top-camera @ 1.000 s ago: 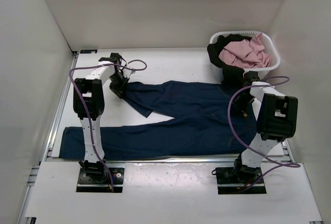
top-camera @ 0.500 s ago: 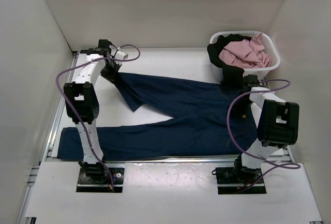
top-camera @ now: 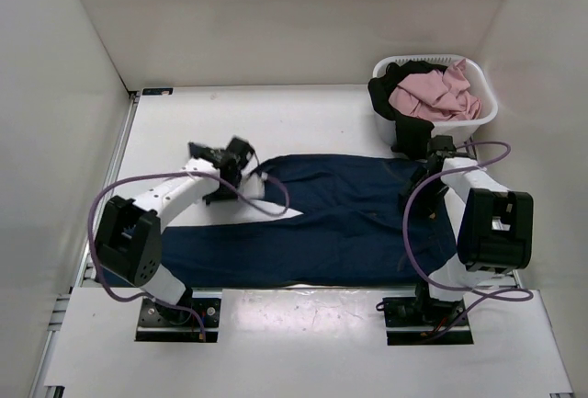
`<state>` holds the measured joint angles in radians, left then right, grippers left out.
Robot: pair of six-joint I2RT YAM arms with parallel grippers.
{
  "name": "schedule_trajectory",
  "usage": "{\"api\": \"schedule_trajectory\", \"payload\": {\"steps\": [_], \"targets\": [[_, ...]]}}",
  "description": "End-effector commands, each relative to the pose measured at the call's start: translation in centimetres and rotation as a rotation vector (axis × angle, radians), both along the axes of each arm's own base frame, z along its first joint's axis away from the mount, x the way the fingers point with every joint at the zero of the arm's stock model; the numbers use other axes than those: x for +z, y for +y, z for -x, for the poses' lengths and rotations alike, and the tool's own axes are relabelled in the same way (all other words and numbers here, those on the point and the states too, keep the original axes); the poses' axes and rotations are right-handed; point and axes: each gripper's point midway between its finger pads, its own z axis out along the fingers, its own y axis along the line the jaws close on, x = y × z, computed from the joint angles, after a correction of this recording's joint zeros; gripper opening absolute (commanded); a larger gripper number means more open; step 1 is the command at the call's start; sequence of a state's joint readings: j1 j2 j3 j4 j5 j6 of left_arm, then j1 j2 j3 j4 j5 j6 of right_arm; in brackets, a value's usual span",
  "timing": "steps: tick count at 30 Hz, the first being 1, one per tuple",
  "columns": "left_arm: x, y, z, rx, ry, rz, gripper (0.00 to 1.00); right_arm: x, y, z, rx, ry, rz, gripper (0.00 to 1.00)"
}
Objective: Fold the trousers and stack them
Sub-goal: Flatten the trousers out, then fold the trousers
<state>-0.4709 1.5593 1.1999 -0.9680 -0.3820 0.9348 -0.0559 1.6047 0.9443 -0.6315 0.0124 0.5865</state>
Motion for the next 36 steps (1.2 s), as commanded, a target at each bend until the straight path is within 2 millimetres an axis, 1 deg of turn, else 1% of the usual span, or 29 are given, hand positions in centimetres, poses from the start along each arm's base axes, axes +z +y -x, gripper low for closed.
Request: {"api": "schedule_trajectory", "payload": {"steps": [1, 3, 4, 5, 6, 7, 8, 9, 10, 11, 13, 14, 15, 16, 17, 21, 22, 23, 24, 26, 27, 28, 29, 31, 32, 33, 34, 35, 36], "targets": [[-3.2, 3.1, 5.2, -0.057, 0.175, -0.156, 0.14, 4.1, -1.0, -0.8, 0.053, -0.057, 0.062, 0.59], [-4.3, 3.4, 6.3, -0.026, 0.208, -0.154, 0.14, 5.9, -1.1, -2.6, 0.051, -0.118, 0.067, 0.61], [-4.6, 3.6, 6.7, -0.015, 0.214, -0.155, 0.14, 7.2, -0.7, -4.7, 0.063, -0.181, 0.07, 0.63], [-4.9, 3.6, 6.8, 0.0, 0.224, -0.157, 0.14, 7.7, -0.5, -5.8, 0.072, -0.205, 0.082, 0.65], [-5.3, 3.2, 6.7, 0.03, 0.228, -0.142, 0.14, 7.0, -0.3, -6.7, 0.063, -0.193, 0.084, 0.65], [-5.4, 3.0, 6.6, 0.045, 0.23, -0.127, 0.14, 8.0, 0.1, -8.4, 0.075, -0.225, 0.093, 0.67], [-5.4, 2.8, 6.4, 0.062, 0.224, -0.121, 0.17, 7.8, 0.3, -9.2, 0.066, -0.221, 0.098, 0.69], [-5.3, 2.6, 6.0, 0.104, 0.21, -0.09, 0.18, 6.1, 0.1, -9.9, 0.047, -0.178, 0.122, 0.7], [-5.4, 2.7, 5.9, 0.129, 0.208, -0.086, 0.2, 5.7, 0.6, -10.6, 0.046, -0.171, 0.117, 0.7], [-5.2, 2.5, 5.7, 0.147, 0.193, -0.074, 0.28, 4.8, 0.7, -11.6, 0.034, -0.152, 0.113, 0.71], [-5.1, 2.8, 5.5, 0.225, 0.182, -0.041, 0.33, 4.0, 2.2, -12.8, 0.053, -0.159, 0.131, 0.71], [-5.2, 3.1, 5.8, 0.252, 0.192, -0.031, 0.4, 2.9, 2.6, -13.1, 0.055, -0.138, 0.154, 0.75], [-5.2, 3.4, 6.1, 0.283, 0.199, -0.021, 0.49, 3.5, 3.1, -14.5, 0.053, -0.169, 0.174, 0.76], [-4.7, 3.1, 6.3, 0.289, 0.191, 0.007, 0.54, 3.4, 3.5, -14.8, 0.065, -0.166, 0.195, 0.77], [-4.7, 3.7, 7.1, 0.305, 0.212, 0.006, 0.59, 2.6, 4.5, -14.5, 0.078, -0.134, 0.21, 0.77], [-3.1, 5.3, 8.9, 0.41, 0.22, 0.069, 0.73, 2.9, 7.1, -14.6, 0.095, -0.155, 0.24, 0.78], [-2.8, 6.6, 8.9, 0.466, 0.204, 0.083, 0.77, 2.9, 8.2, -14.1, 0.098, -0.158, 0.24, 0.78], [-2.9, 7.8, 9.8, 0.501, 0.202, 0.07, 0.81, 3.2, 8.4, -13.5, 0.095, -0.157, 0.252, 0.78], [-3.1, 8.9, 9.8, 0.537, 0.181, 0.063, 0.83, 3.4, 8.6, -12.9, 0.093, -0.154, 0.267, 0.78], [-3.6, 11.6, 10.5, 0.642, 0.17, 0.042, 0.83, 4.7, 9.3, -12.1, 0.081, -0.192, 0.285, 0.78], [-3.6, 12.3, 10.8, 0.691, 0.164, 0.049, 0.84, 4.5, 9.3, -11.5, 0.087, -0.202, 0.295, 0.8], [-3.8, 12.7, 10.6, 0.774, 0.168, 0.125, 0.84, 5.4, 9.9, -11.4, 0.095, -0.243, 0.291, 0.8], [-3.0, 12.9, 9.2, 0.816, 0.137, 0.182, 0.84, 5.6, 10.2, -12.1, 0.087, -0.289, 0.276, 0.81], [-2.3, 13.6, 7.1, 0.915, 0.076, 0.302, 0.84, 5.1, 11.2, -12.3, 0.141, -0.286, 0.258, 0.82], [-2.6, 14.5, 6.0, 0.987, 0.069, 0.395, 0.84, 5.0, 11.9, -12.8, 0.162, -0.282, 0.235, 0.82], [-1.6, 15.1, 4.3, 1.016, 0.026, 0.447, 0.84, 4.6, 12.1, -12.9, 0.179, -0.258, 0.233, 0.82], [-1.5, 15.5, 3.3, 1.052, 0.012, 0.49, 0.84, 4.3, 12.8, -14.3, 0.204, -0.253, 0.228, 0.82], [-2.5, 15.8, 2.7, 1.087, 0.045, 0.529, 0.84, 4.0, 13.3, -14.7, 0.223, -0.243, 0.217, 0.82], [-2.1, 15.8, 1.4, 1.078, 0.035, 0.554, 0.84, 3.6, 13.8, -14.9, 0.241, -0.23, 0.199, 0.84]]}}
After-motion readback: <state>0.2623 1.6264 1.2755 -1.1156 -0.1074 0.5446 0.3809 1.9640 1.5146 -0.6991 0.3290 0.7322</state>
